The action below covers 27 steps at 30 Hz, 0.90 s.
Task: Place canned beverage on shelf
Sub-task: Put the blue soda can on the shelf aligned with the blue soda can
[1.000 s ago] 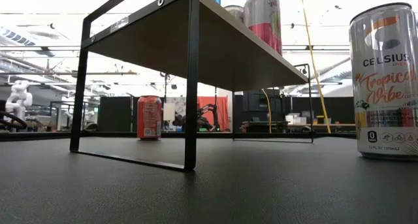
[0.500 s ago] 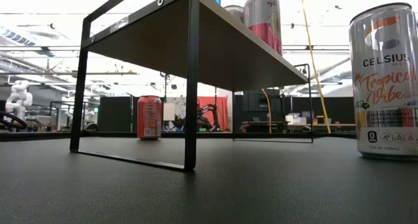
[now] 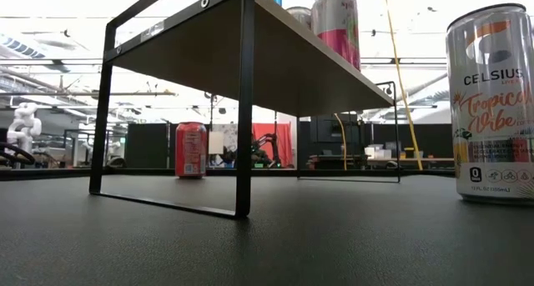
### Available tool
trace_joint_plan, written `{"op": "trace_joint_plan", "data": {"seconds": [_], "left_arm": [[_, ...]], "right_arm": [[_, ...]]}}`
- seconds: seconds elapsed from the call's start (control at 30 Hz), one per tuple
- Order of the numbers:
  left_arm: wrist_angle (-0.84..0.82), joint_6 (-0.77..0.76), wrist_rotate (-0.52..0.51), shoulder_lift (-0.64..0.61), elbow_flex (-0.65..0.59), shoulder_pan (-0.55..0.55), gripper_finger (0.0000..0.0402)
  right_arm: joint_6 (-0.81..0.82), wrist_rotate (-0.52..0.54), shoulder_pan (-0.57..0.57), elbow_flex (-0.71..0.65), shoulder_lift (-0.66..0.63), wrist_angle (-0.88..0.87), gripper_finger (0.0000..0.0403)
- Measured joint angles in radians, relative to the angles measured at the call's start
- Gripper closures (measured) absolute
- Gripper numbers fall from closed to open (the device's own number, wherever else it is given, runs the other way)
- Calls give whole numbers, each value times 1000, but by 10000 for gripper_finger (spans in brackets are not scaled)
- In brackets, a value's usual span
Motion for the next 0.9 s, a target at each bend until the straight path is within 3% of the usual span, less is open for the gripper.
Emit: {"op": "trace_joint_plan", "data": {"seconds": [0.1,0.23,0.37,0.63,0.9], "left_arm": [[-1,0,-3,0,0,0,8],[-1,1,-3,0,0,1,8],[-1,1,-3,0,0,1,8],[-24,-5,-17,0,0,1,8],[-28,-6,-21,0,0,2,8]], "right_arm": [[-113,5,-28,0,-2,46,186],[-128,0,-63,-1,-2,34,186],[-104,-50,-90,-1,-2,5,186],[6,-53,-130,-2,-2,-128,186],[7,-54,-164,-2,-2,-156,186]]}}
